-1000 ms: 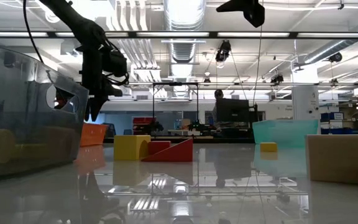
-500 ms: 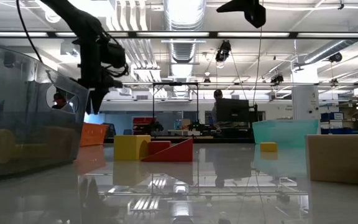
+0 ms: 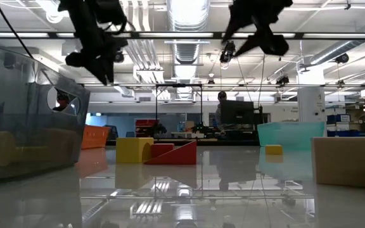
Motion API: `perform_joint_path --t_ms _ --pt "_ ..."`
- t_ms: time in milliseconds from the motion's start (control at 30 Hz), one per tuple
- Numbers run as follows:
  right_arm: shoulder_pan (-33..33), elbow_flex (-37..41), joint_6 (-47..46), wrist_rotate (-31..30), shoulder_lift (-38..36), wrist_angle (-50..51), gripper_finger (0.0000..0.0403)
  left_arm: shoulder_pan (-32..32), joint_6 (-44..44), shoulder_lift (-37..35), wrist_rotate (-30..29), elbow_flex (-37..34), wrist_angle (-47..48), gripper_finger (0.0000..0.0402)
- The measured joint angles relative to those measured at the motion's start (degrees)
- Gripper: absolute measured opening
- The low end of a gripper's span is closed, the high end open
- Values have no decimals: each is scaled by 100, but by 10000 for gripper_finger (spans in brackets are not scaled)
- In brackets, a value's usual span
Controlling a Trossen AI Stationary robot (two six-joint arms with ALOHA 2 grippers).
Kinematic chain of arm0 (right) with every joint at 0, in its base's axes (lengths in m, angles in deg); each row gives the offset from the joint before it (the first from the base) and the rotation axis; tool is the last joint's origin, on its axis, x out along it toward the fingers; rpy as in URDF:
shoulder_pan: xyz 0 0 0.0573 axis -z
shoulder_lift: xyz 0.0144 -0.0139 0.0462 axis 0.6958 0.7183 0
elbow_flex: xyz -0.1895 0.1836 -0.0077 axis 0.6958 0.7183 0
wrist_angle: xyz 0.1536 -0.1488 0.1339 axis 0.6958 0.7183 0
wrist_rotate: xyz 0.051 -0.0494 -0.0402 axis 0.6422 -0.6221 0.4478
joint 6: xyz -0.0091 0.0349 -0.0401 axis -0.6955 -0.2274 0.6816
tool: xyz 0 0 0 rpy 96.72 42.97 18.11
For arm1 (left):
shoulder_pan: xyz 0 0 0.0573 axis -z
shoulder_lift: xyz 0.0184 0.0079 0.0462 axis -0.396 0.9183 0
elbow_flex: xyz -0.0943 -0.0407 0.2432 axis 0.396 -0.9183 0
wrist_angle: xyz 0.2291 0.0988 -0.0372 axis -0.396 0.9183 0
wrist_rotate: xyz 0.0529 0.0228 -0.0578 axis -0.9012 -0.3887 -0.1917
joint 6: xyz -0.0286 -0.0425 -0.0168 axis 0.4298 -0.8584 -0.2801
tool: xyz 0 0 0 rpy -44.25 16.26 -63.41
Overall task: Sort & place blocks by color
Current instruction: Put the yellow block into the black bin
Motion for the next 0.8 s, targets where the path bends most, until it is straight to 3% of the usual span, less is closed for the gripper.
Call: perform_joint_path --t_ms 233,400,800 --pt "25 2 -1202 57 646 1312 171 565 -227 -447 0 0 -731 100" --pt "64 4 -1532 42 1107 2271 171 646 -590 -522 -15 2 -1098 100" --pt "187 4 -1288 -7 1928 2087 171 644 -597 -494 -20 2 -1201 100"
